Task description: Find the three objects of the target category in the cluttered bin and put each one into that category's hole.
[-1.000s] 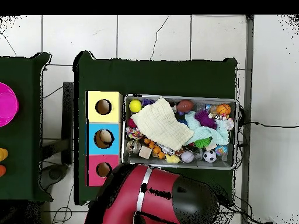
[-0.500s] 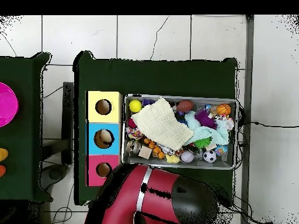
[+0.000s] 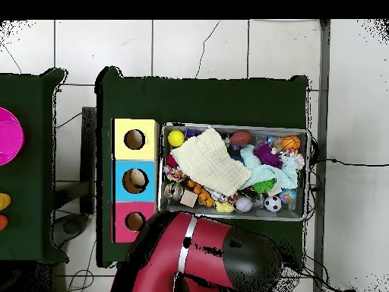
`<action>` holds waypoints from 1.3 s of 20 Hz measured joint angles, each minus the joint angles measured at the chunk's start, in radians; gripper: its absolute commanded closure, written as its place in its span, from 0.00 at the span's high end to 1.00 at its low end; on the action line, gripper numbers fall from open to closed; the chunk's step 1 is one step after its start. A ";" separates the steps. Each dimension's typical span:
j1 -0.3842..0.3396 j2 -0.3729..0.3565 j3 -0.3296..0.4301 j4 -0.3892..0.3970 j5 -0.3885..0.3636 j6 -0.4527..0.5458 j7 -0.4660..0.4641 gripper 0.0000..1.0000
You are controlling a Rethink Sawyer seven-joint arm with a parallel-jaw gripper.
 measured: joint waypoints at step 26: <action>0.000 0.063 0.000 -0.055 0.013 -0.128 0.000 1.00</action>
